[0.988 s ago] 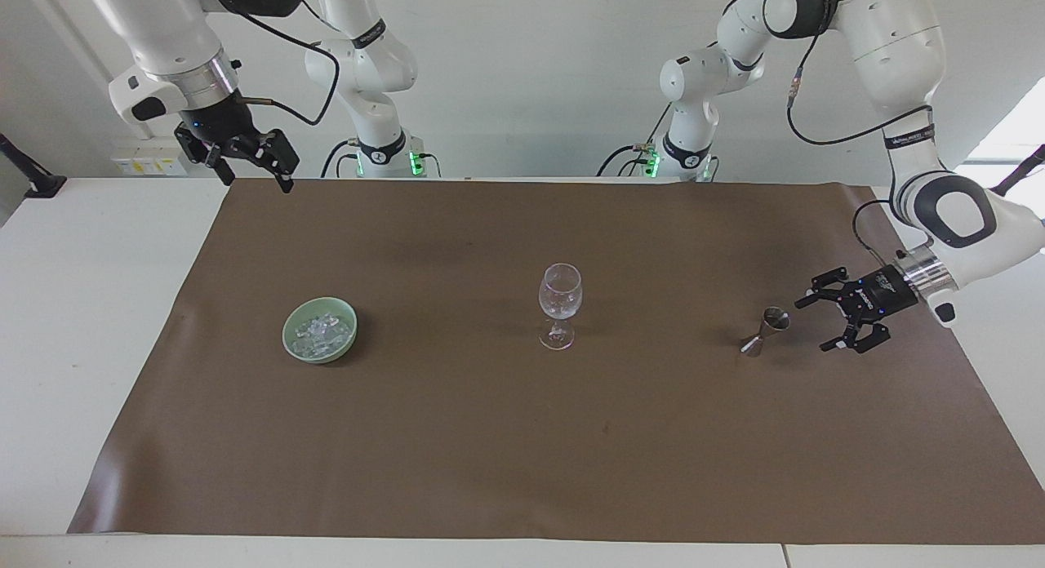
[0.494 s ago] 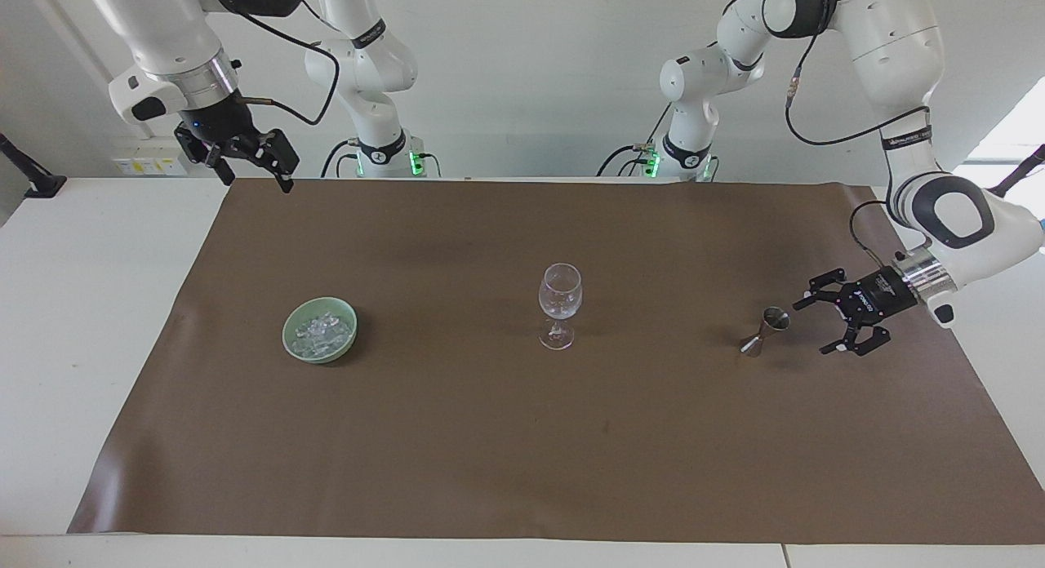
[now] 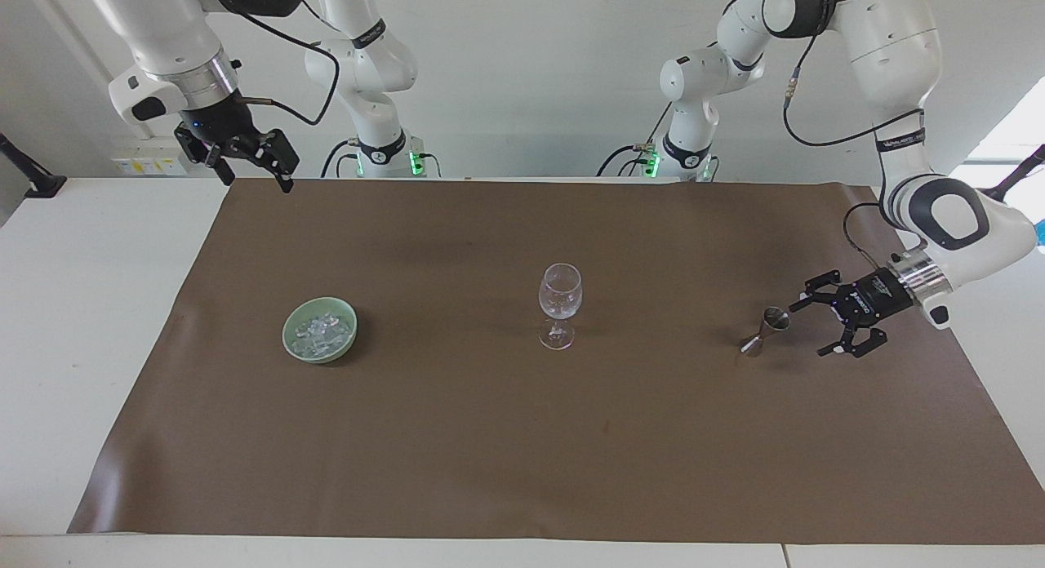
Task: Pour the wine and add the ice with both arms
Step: 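Lower the open left gripper around the silver cup, then close the left gripper on the silver cup and lift it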
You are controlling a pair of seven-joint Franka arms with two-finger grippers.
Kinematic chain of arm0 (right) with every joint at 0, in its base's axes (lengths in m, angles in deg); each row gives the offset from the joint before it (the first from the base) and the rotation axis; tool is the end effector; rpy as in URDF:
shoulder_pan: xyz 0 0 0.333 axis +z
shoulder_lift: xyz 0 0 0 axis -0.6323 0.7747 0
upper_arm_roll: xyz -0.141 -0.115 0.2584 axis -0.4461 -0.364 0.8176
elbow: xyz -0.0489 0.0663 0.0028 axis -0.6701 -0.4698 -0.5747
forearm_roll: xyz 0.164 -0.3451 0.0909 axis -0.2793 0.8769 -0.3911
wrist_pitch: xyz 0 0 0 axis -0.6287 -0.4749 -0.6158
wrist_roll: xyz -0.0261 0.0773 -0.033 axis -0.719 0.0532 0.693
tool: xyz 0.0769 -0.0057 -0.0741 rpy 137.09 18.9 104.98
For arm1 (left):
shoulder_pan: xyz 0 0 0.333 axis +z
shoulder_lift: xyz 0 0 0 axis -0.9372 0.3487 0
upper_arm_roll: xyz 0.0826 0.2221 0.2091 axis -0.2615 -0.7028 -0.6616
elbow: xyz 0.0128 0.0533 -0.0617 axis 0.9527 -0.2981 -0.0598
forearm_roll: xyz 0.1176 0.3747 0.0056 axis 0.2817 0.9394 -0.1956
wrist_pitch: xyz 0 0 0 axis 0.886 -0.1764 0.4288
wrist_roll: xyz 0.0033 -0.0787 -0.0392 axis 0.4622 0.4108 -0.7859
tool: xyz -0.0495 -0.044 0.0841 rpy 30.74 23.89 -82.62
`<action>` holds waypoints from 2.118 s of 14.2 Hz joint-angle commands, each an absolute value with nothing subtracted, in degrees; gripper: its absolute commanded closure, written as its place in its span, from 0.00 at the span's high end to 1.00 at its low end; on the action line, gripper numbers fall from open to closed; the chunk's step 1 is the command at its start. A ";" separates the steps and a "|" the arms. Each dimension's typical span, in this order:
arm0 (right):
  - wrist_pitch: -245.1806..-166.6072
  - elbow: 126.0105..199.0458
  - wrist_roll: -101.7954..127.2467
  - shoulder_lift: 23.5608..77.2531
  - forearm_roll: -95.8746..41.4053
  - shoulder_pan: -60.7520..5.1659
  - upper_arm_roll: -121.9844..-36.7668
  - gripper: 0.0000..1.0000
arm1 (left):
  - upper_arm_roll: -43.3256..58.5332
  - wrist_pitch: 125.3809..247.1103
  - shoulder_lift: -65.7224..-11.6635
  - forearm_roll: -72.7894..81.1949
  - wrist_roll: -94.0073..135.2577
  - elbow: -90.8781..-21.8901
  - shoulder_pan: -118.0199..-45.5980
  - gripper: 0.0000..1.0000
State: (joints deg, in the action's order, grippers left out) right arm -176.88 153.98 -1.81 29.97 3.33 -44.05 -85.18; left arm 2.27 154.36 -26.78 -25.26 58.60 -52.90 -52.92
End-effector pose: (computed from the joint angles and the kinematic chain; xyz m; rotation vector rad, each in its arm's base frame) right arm 0.5214 -0.0306 0.6301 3.1271 -0.2704 -0.0417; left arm 0.6000 0.1376 0.3211 1.5238 1.7875 -0.7130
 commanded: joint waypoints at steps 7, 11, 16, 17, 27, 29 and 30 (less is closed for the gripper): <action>-176.27 154.31 -0.28 29.26 3.09 -44.40 -84.99 1.00 | 1.94 158.43 -28.89 -33.14 52.74 -62.93 -52.99 1.00; -176.36 154.31 -0.28 29.26 3.09 -44.40 -84.99 1.00 | 2.03 156.85 -27.40 -37.80 47.84 -64.34 -50.88 1.00; -176.27 154.31 -0.28 29.26 3.09 -44.40 -84.99 1.00 | 2.03 152.90 -25.56 -44.30 37.64 -66.80 -50.43 1.00; -176.27 154.31 -0.28 29.26 3.09 -44.40 -84.99 1.00 | 2.03 152.37 -24.77 -44.75 36.40 -66.72 -50.35 1.00; -176.27 154.31 -0.28 29.26 3.09 -44.40 -84.99 1.00 | 2.03 146.66 -21.33 -51.69 36.03 -66.36 -49.82 1.00; -176.27 154.31 -0.28 29.26 3.09 -44.40 -84.99 1.00 | 2.03 146.04 -21.07 -53.36 36.12 -66.72 -49.99 1.00; -176.27 154.31 -0.28 29.26 3.09 -44.40 -84.99 1.00 | 2.03 145.60 -20.98 -53.63 36.12 -66.72 -49.91 1.00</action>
